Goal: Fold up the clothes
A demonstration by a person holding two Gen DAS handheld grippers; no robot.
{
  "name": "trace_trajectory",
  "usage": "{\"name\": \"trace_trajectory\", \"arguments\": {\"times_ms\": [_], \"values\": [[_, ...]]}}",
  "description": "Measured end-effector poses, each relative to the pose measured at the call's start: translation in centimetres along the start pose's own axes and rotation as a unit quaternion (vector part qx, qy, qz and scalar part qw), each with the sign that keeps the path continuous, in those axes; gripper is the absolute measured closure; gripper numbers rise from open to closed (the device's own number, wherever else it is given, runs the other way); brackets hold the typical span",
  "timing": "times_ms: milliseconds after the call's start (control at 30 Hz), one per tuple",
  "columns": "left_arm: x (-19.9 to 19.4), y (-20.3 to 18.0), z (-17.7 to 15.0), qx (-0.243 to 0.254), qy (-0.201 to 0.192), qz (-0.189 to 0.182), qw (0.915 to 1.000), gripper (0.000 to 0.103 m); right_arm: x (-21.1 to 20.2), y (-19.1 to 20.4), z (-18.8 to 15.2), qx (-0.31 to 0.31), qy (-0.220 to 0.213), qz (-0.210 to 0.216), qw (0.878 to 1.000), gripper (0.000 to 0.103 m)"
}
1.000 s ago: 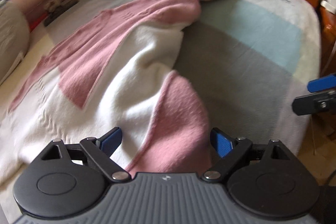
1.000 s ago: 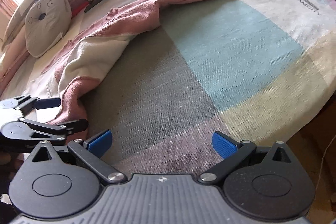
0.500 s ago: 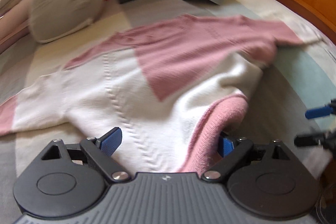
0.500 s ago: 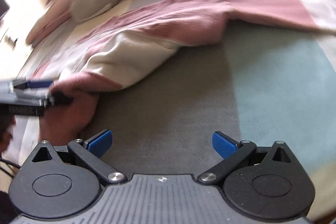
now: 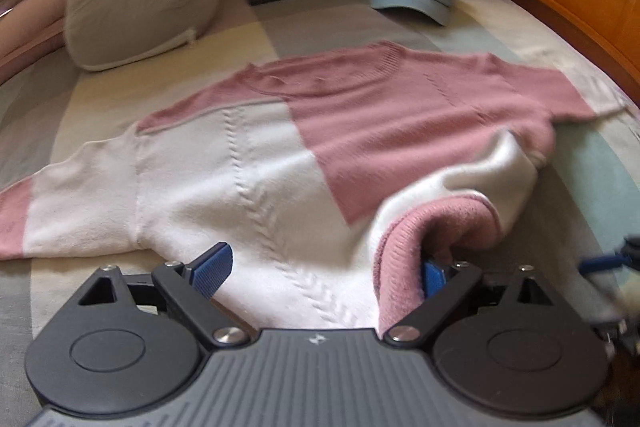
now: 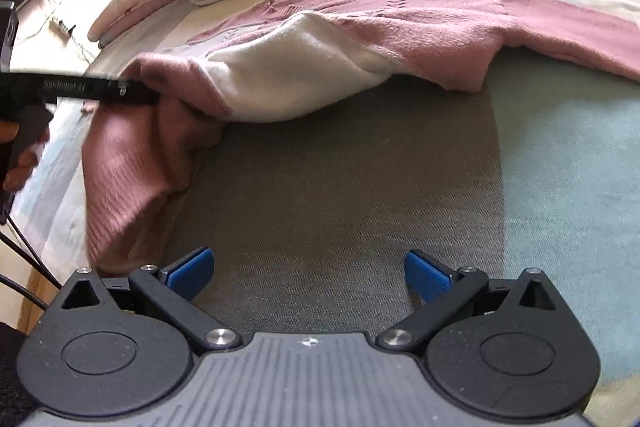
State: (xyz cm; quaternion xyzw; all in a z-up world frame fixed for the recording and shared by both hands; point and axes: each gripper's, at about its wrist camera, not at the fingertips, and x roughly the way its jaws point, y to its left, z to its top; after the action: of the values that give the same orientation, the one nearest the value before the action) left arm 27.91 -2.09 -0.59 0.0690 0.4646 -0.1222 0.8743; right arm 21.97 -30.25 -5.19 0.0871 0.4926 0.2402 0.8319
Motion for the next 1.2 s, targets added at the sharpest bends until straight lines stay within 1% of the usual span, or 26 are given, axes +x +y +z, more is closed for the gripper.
{"name": "trace_trajectory", "arguments": {"times_ms": [67, 100, 167, 267, 333, 433, 533, 600, 700, 867, 967, 1033, 1100, 1133, 1200], "values": [[-0.6, -0.3, -0.9, 0.012, 0.002, -0.024, 0.9996, 0.012, -0.1, -0.1, -0.1, 0.01, -0.004, 0.001, 1.0, 0.0], [-0.9, -0.3, -1.4, 0.016, 0.004, -0.029, 0.9994, 0.012, 0.0, -0.1, 0.1, 0.013, -0.004, 0.0, 1.0, 0.0], [-1.6, 0.1, -2.3, 0.019, 0.005, -0.02, 0.9996, 0.012, 0.2, 0.0, 0.4, 0.019, -0.005, -0.002, 1.0, 0.0], [-3.0, 1.3, -3.5, -0.001, -0.001, -0.017, 0.9999, 0.012, 0.8, 0.8, 1.4, 0.012, -0.004, 0.007, 1.0, 0.0], [-3.9, 2.0, -4.2, -0.017, -0.009, -0.022, 0.9996, 0.012, 1.2, 1.6, 2.1, 0.002, -0.002, 0.017, 1.0, 0.0], [-5.0, 3.0, -5.1, -0.034, -0.022, -0.029, 0.9988, 0.011, 2.0, 4.3, 3.0, -0.043, 0.007, 0.042, 0.998, 0.0], [-5.5, 4.2, -5.9, -0.047, -0.033, -0.03, 0.9979, 0.01, 3.3, 7.5, 3.8, -0.105, 0.012, 0.044, 0.993, 0.0], [-5.7, 5.4, -6.6, -0.062, -0.031, -0.014, 0.9975, 0.01, 4.3, 9.1, 4.5, -0.141, 0.012, 0.036, 0.989, 0.0], [-6.0, 7.3, -7.8, -0.087, -0.028, 0.007, 0.9958, 0.01, 5.3, 10.9, 6.4, -0.179, 0.004, 0.033, 0.983, 0.0], [-6.8, 10.4, -10.1, -0.144, -0.031, 0.012, 0.9891, 0.01, 5.5, 13.0, 10.0, -0.222, -0.023, 0.033, 0.974, 0.0], [-6.7, 11.1, -11.0, -0.165, -0.028, 0.02, 0.9858, 0.01, 6.8, 13.7, 12.5, -0.229, -0.024, 0.038, 0.972, 0.0], [-6.7, 11.6, -11.6, -0.179, -0.025, 0.025, 0.9833, 0.01, 8.8, 14.0, 13.9, -0.224, -0.013, 0.026, 0.974, 0.0], [-6.9, 11.4, -11.9, -0.178, -0.025, 0.025, 0.9833, 0.01, 9.9, 14.0, 14.8, -0.209, -0.008, 0.017, 0.978, 0.0], [-7.0, 11.3, -12.1, -0.178, -0.025, 0.026, 0.9834, 0.01, 10.1, 14.0, 15.1, -0.202, -0.008, 0.016, 0.979, 0.0], [-6.9, 11.1, -12.0, -0.174, -0.02, 0.028, 0.9841, 0.01, 8.8, 13.7, 14.8, -0.198, -0.021, 0.026, 0.98, 0.0]]}}
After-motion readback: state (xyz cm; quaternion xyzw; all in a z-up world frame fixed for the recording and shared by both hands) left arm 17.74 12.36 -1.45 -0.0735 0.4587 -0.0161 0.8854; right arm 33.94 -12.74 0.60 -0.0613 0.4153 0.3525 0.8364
